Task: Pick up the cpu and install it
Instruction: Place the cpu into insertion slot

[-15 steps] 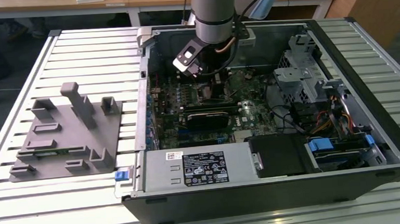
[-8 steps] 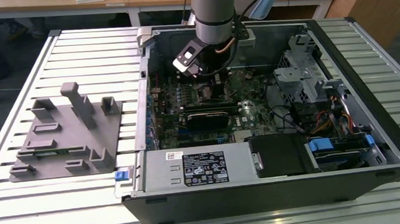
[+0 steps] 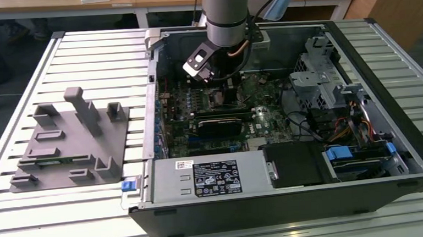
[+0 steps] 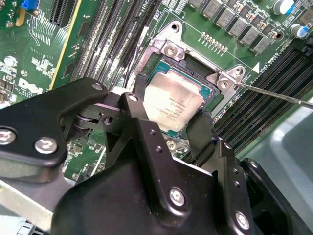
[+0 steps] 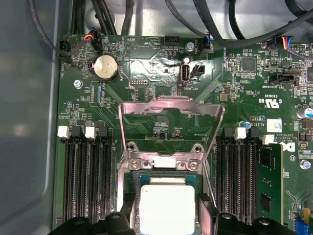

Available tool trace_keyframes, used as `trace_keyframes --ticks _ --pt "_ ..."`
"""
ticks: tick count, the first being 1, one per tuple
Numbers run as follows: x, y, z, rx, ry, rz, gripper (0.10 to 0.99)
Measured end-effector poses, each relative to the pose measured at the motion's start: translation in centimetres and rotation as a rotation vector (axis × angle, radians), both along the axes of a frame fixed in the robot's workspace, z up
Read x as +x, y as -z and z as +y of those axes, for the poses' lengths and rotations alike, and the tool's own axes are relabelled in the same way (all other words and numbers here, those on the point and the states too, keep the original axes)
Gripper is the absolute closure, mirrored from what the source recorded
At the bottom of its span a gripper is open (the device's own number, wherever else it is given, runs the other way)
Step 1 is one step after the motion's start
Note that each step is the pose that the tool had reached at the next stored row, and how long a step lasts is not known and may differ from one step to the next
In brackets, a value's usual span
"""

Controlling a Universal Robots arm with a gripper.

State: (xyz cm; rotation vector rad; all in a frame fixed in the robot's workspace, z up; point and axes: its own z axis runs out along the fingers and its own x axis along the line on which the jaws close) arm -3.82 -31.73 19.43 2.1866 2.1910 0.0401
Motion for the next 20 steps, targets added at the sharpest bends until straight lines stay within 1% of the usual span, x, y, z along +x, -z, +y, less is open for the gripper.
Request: trace_keyframes --ticks 15,20 --pt "0.00 0.11 0.39 0.001 0.001 0.0000 0.475" --pt "0.00 0.08 0.41 0.001 0.001 0.0002 0.475"
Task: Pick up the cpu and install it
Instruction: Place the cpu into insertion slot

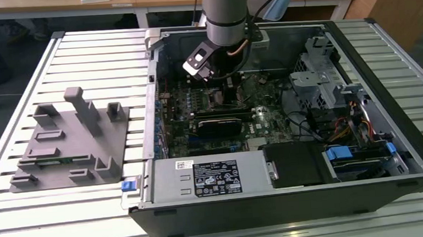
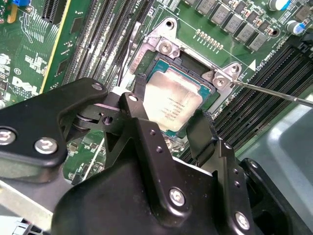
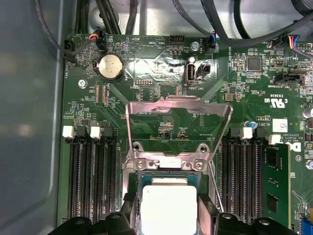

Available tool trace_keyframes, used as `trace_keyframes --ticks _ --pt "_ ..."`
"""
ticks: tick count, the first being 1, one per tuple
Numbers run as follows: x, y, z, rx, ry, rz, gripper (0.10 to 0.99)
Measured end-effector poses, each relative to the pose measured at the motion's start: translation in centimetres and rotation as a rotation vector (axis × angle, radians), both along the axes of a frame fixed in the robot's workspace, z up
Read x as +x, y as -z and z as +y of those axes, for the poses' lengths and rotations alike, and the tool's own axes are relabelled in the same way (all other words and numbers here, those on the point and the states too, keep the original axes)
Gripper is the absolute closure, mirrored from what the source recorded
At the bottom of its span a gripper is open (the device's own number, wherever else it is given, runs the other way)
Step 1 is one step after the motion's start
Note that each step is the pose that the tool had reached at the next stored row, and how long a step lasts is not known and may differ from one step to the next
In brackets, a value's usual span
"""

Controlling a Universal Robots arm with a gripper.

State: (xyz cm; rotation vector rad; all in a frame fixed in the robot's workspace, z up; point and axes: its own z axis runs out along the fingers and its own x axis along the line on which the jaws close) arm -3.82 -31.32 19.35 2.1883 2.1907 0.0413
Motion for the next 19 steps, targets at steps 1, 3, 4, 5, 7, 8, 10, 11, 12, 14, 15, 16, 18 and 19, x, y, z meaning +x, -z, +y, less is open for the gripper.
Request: trace_keyframes --ticks 1,3,4,5,7,8,10,11,12,14,15,16,18,19 --pt "0.00 -0.06 0.00 0.000 0.000 0.0000 0.475" --pt "0.00 -0.32 0.00 0.000 0.000 -0.0002 0.475" --pt "0.00 -0.48 0.00 0.000 0.000 -0.0001 0.475" --pt "0.00 -0.65 0.00 0.000 0.000 -0.0001 0.475" --pt "0.00 -0.99 0.00 0.000 0.000 0.0002 0.475" --pt "0.00 -1.17 0.00 0.000 0.000 0.0004 0.475" --pt "0.00 -1.37 0.00 0.000 0.000 0.0007 0.553" --pt "0.00 -1.47 0.00 0.000 0.000 0.0010 0.553" --pt "0.00 -1.57 0.00 0.000 0.001 0.0012 0.616" --pt "0.00 -1.74 0.00 0.002 0.001 0.0014 0.671" --pt "0.00 -1.80 0.00 0.004 0.001 0.0014 0.729" --pt "0.00 -1.87 0.00 0.005 0.001 0.0016 0.788" --pt "0.00 -2.01 0.00 0.006 0.001 0.0018 0.847" --pt "0.00 -2.09 0.00 0.007 0.001 0.0019 0.906"
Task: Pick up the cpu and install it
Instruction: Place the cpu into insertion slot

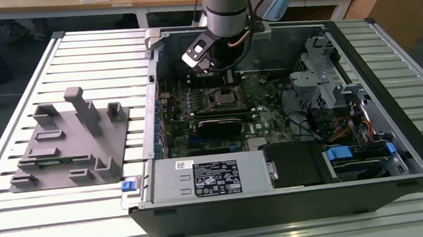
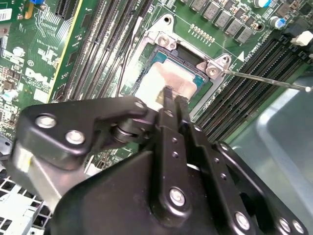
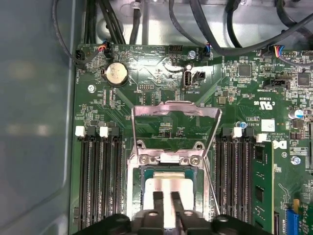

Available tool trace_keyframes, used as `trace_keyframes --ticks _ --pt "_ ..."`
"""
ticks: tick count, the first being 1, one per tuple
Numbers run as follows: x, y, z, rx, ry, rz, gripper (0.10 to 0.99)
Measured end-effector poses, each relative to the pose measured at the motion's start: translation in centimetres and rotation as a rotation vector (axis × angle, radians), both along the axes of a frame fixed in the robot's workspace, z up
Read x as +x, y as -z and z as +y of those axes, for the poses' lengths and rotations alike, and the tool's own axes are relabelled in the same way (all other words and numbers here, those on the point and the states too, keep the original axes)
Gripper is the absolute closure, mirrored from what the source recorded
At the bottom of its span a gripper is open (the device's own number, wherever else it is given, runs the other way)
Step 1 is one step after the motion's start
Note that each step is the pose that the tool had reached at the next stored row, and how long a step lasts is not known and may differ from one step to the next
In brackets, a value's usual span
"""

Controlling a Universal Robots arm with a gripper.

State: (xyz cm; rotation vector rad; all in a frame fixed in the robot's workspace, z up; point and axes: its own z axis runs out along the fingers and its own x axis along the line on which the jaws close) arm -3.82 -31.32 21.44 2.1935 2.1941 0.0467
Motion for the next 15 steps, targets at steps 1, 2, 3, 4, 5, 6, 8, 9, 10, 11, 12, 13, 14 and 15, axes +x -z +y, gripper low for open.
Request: trace_keyframes --ticks 1,2,3,4,5,6,8,9,10,11,12,13,14,15 --pt "0.00 -0.10 0.00 0.000 0.000 0.0002 0.906" --pt "0.00 -0.22 0.00 0.000 0.000 0.0005 0.965" --pt "0.00 -0.30 0.00 0.000 0.000 0.0007 0.980" --pt "0.00 -0.34 0.00 0.000 0.000 0.0008 0.980" --pt "0.00 -0.38 0.00 0.000 0.000 0.0010 0.980" --pt "0.02 -0.44 0.00 0.000 0.000 0.0017 0.980" --pt "0.02 -0.48 0.00 0.001 0.000 0.0019 0.980" --pt "0.01 -0.52 0.00 0.001 0.000 0.0024 0.980" --pt "0.01 -0.55 0.00 0.001 0.000 0.0026 0.980" --pt "0.01 -0.55 0.00 0.001 0.000 0.0026 0.980" --pt "0.01 -0.55 0.00 0.001 0.000 0.0025 0.980" --pt "0.02 -0.56 0.00 0.001 0.000 0.0025 0.980" --pt "0.02 -0.57 0.00 0.001 0.000 0.0026 0.980" --pt "0.01 -0.57 0.00 0.001 0.000 0.0026 0.980"
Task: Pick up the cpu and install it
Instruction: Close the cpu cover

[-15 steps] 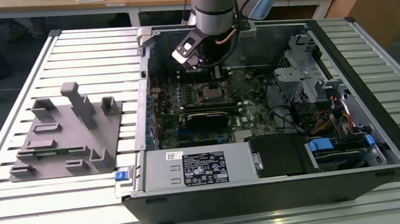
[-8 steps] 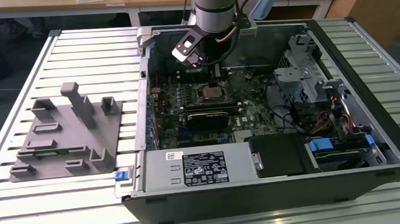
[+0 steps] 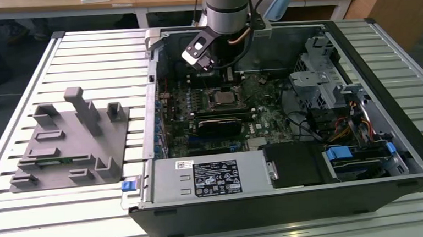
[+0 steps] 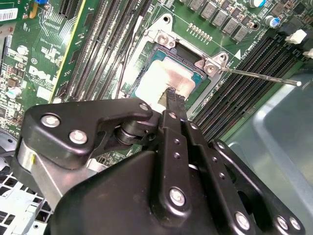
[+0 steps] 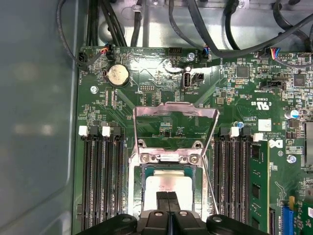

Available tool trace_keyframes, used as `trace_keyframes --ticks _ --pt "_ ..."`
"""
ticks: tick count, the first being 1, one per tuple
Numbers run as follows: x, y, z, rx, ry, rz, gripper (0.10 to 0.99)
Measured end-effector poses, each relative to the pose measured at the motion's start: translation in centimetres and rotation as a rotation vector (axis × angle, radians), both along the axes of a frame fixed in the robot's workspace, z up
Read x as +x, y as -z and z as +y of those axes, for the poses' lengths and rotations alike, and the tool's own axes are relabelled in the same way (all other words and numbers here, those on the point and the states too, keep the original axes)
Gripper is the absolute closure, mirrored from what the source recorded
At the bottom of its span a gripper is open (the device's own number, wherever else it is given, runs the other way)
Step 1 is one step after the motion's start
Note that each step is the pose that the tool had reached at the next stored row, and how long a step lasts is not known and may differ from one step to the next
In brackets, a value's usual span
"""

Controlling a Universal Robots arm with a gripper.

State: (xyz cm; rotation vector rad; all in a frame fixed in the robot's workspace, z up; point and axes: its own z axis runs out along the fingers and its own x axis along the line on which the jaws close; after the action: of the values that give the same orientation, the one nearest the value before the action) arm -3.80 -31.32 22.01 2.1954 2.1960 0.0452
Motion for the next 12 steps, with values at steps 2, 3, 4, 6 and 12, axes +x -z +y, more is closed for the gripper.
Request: trace_keyframes --ticks 2,3,4,6,12 --pt "0.00 -0.02 0.00 0.000 0.000 0.0000 0.980" --pt "0.00 -0.06 0.00 0.000 0.000 0.0002 0.980" --pt "0.00 -0.08 0.00 0.000 0.000 0.0002 0.980" --pt "0.00 -0.17 0.00 0.000 0.000 0.0001 0.980" --pt "0.00 -0.71 0.00 0.000 0.000 0.0000 0.980"
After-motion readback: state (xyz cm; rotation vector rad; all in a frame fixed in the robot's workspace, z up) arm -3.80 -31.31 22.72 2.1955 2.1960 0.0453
